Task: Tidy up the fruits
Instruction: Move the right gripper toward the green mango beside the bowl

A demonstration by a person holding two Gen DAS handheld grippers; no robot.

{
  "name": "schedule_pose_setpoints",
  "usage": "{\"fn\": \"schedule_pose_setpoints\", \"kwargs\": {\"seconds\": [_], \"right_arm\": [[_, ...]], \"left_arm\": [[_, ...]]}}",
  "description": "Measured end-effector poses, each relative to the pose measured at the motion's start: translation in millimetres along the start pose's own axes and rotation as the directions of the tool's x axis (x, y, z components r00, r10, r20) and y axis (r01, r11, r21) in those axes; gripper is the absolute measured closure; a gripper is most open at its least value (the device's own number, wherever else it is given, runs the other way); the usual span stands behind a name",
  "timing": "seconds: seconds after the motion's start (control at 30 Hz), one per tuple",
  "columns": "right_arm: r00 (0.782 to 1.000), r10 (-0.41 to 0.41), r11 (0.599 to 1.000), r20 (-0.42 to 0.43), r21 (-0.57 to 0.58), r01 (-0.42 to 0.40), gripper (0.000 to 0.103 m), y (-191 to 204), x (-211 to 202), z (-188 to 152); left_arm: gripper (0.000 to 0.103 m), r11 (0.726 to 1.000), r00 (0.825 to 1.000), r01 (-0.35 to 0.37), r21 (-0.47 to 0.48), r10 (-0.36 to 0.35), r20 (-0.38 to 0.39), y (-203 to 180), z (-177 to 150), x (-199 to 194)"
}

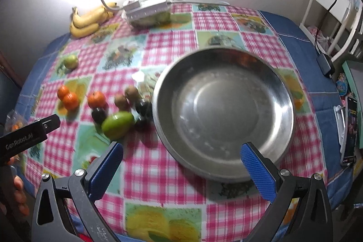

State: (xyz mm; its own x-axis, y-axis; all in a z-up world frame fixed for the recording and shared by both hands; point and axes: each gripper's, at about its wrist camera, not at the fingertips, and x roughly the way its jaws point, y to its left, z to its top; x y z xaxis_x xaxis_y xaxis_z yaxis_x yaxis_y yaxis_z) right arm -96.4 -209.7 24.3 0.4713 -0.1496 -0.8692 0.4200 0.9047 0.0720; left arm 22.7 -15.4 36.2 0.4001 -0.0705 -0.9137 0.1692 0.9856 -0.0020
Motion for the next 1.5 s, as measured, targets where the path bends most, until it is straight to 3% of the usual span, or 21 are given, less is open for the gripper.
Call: {"fn": "schedule_pose_setpoints", "kwargs": {"seconds": [0.33,0.43,0.57,0.87,1.07,1.37,1.5], "right_arm": [[0.993,0.113,0.994,-0.035,0.0,-0.113,0.0,24,17,27],[0.994,0.103,0.995,-0.047,0.003,-0.103,0.0,29,25,33],[0.994,0.1,0.995,-0.044,-0.012,-0.101,0.0,34,30,41],[0.991,0.111,0.993,-0.079,-0.034,-0.114,0.0,45,51,64],[0.988,0.105,0.991,-0.114,-0.073,-0.114,0.0,55,62,60],[0.973,0.161,0.978,-0.167,-0.103,-0.18,0.001,65,68,51],[0.961,0.189,0.968,-0.202,-0.125,-0.217,0.01,72,75,46]], "left_arm": [[0.0,0.991,0.997,0.074,-0.109,-0.07,0.038,-1,27,2],[0.0,0.991,0.997,0.069,-0.114,-0.066,0.033,-4,30,7],[0.0,0.995,0.999,0.013,-0.096,-0.01,0.03,-11,35,13],[0.0,0.988,0.999,0.046,-0.15,-0.05,-0.021,-3,49,37],[0.0,0.984,0.996,0.059,-0.166,-0.068,-0.05,5,48,49],[0.0,0.981,0.991,0.074,-0.181,-0.092,-0.092,6,43,55],[0.0,0.98,0.992,0.055,-0.191,-0.075,-0.101,11,43,59]]}}
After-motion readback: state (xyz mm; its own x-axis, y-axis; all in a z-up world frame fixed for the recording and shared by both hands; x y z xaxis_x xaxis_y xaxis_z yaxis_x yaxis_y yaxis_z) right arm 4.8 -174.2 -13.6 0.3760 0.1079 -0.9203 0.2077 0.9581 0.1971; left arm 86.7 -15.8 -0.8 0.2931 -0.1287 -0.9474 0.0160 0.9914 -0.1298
